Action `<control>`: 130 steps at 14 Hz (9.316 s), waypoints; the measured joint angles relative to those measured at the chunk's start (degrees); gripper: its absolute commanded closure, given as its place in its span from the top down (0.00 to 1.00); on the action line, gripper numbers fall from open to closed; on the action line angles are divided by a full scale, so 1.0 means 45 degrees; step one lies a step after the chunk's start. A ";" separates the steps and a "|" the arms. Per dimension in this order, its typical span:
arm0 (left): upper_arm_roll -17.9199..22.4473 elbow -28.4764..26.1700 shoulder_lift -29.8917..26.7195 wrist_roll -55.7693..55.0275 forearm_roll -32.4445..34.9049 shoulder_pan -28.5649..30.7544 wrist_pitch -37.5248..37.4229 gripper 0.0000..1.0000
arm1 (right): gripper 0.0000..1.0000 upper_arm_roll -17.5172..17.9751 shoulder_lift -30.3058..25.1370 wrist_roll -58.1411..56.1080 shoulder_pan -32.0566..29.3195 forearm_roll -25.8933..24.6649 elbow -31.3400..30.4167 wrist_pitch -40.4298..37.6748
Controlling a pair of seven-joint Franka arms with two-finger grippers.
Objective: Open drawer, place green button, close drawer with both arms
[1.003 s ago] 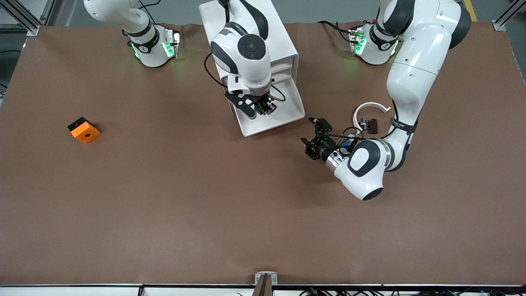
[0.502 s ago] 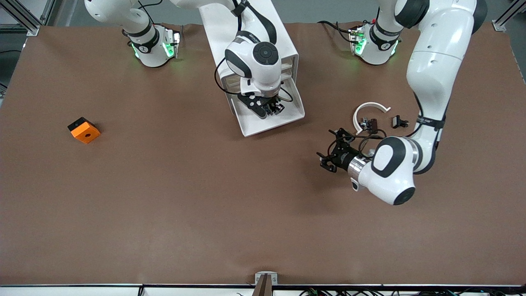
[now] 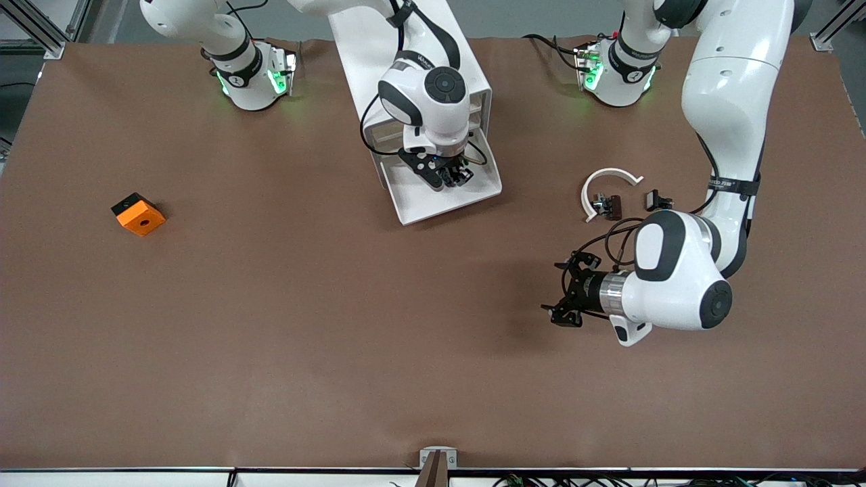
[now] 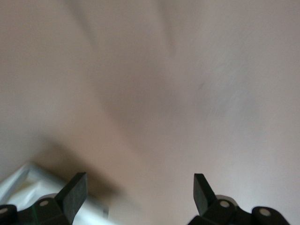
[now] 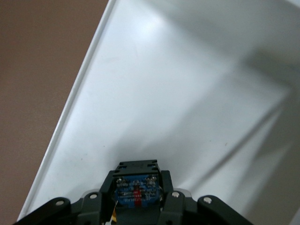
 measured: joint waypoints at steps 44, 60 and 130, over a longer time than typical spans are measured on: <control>-0.1233 -0.3214 -0.0788 0.3599 0.5096 -0.5050 0.3391 1.00 | 1.00 -0.0617 -0.3769 -2.2308 -1.3847 -0.0559 0.5345 -1.2773; -0.2576 -0.3960 -0.0817 0.3599 0.2618 -0.5038 0.3395 1.00 | 1.00 -0.0264 -0.3987 -2.3716 -1.4668 -0.1281 0.7017 -1.4190; 0.1025 -0.5894 -1.0408 1.9183 0.5266 0.2515 -0.2590 1.00 | 1.00 -0.0999 -0.7614 -2.3877 -1.3790 -0.0894 0.3623 -1.1900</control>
